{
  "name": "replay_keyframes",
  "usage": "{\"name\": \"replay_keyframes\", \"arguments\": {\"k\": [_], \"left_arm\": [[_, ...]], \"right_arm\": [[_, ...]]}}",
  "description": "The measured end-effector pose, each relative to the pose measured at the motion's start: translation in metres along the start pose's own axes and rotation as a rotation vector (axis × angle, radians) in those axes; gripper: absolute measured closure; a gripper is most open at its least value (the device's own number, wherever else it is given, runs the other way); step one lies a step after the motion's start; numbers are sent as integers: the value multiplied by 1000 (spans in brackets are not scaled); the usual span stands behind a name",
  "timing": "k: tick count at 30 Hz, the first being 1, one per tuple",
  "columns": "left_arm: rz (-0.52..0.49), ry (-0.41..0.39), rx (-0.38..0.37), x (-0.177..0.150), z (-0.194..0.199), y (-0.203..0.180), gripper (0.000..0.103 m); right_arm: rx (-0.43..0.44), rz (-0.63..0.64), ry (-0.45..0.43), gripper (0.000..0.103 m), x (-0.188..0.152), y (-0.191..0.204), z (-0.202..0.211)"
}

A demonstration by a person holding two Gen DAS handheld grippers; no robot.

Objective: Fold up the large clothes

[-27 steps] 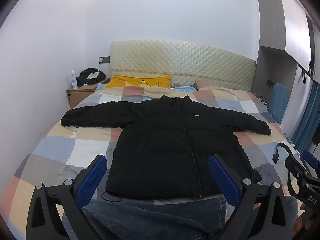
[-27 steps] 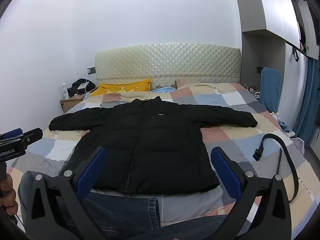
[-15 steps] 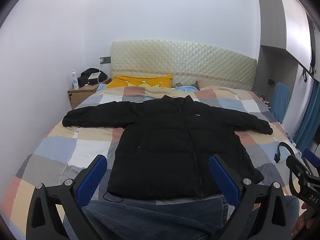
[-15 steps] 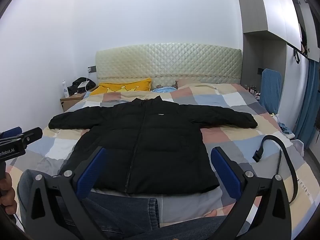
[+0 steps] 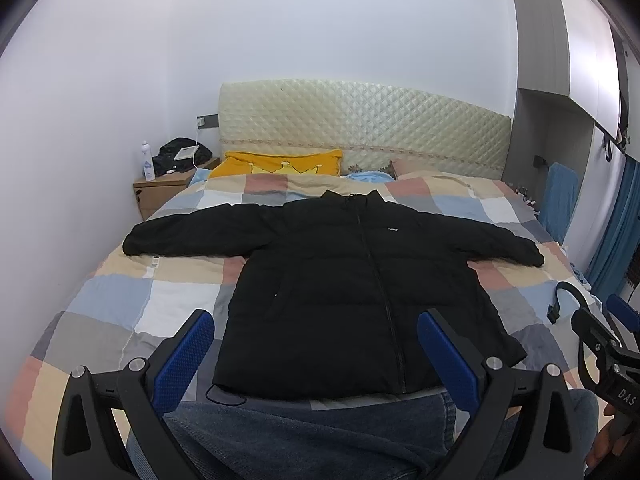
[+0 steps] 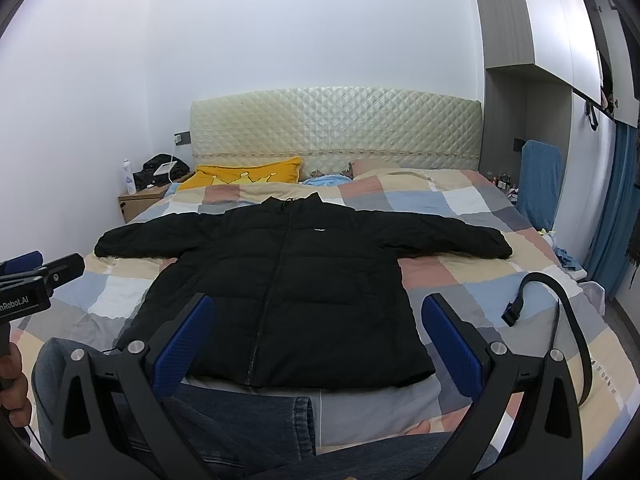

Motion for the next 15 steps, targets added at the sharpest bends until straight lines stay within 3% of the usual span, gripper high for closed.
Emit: {"name": "replay_keyframes", "arguments": {"k": [15], "left_arm": [[7,17,-4,1,0,4,0]], "right_arm": [[3,-5,14,0,-1,-1,-4]]}}
Point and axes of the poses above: each gripper's, at about its wrist camera, not at the fingertips, and z roughly against the way its jaws point, y to its left, x to its top, the point moved 10 cm from there along -z, roughly the way its jaws point, and after that the axes turned 5 degrees about y, right-handed, at the moved point
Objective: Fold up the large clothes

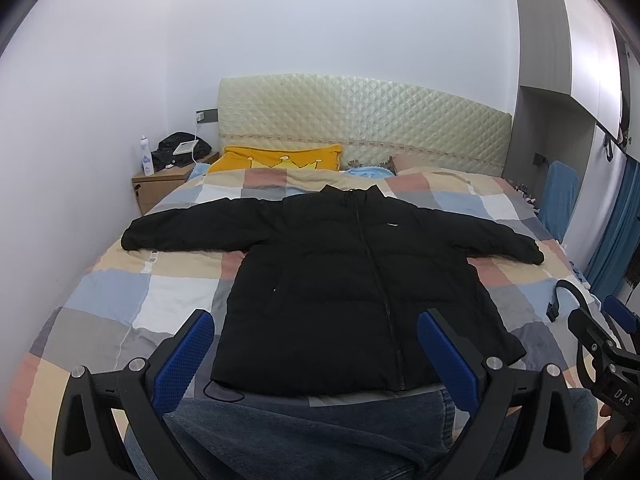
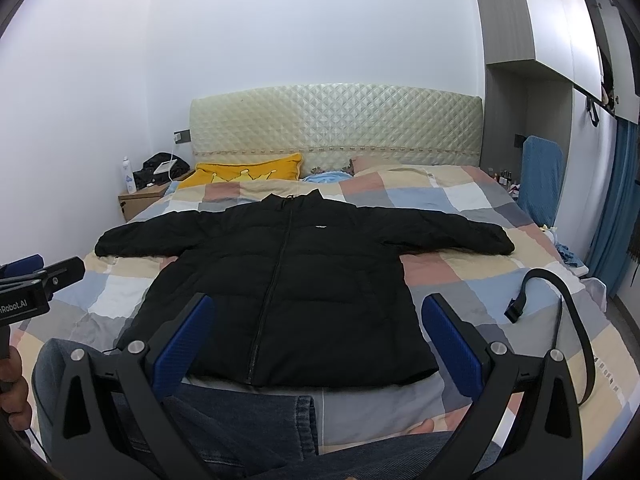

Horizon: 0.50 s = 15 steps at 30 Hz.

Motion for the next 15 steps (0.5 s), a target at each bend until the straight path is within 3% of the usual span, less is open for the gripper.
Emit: {"name": "replay_keyframes", "arguments": {"k": [15], "left_arm": [[-6,20,-33,0,-5,-6,0]], "right_arm": [[-23,15,10,0,2,3,0]]}}
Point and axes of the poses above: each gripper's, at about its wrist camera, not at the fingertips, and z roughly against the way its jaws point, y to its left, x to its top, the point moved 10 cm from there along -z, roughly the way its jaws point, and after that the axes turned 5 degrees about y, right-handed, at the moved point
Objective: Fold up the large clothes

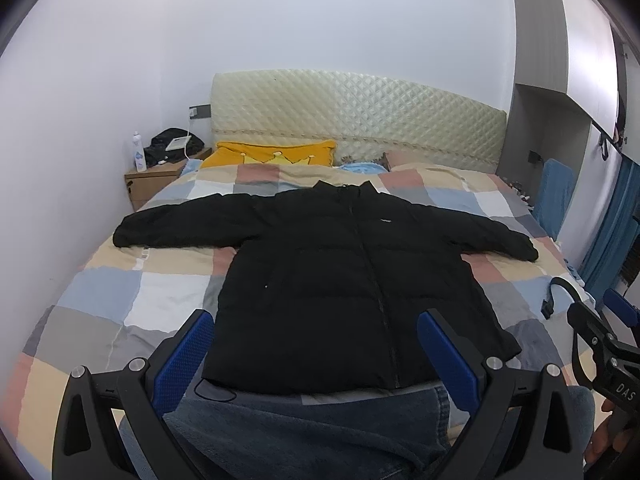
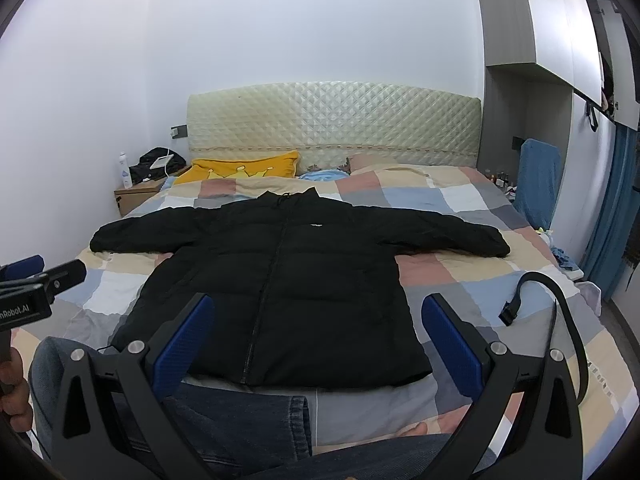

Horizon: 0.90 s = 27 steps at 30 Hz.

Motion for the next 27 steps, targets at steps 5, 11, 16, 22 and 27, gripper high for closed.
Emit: {"name": "replay_keyframes", "arguments": {"k": [5,11,16,22,27], "left_arm": [[0,-3,-31,1,6,-1,0],[7,-15,-46,6,8,8,0],[-2,10,-46,7,-1,5,0],[-31,37,-61,4,-13,-10,0],[-35,54,-71,7,-25,-18,0]], "right_arm": [[-6,-6,-2,0,1,0,6],[-15,10,-33,0,12,11,18],[-13,9,-50,0,18,16,20],[-26,-5,-40,0,15,9,11],[-33,-13,-27,0,13,1,2]]}}
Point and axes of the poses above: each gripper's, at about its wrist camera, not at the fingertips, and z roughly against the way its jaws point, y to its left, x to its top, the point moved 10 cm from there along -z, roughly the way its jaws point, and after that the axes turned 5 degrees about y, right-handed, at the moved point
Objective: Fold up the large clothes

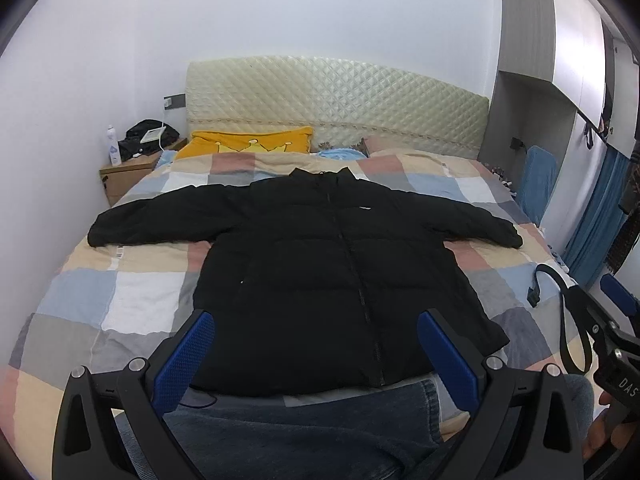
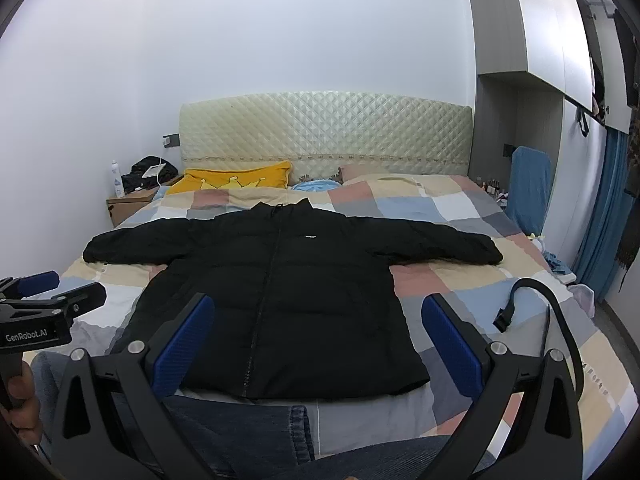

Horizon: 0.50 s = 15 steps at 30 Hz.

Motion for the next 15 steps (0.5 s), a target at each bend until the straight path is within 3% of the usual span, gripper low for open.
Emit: {"name": "replay_keyframes", "arguments": {"k": [15], "left_arm": [[-7,17,28,12,-34,-14,0]], "right_arm": [[13,-28,34,0,-4,-18,-38]]}}
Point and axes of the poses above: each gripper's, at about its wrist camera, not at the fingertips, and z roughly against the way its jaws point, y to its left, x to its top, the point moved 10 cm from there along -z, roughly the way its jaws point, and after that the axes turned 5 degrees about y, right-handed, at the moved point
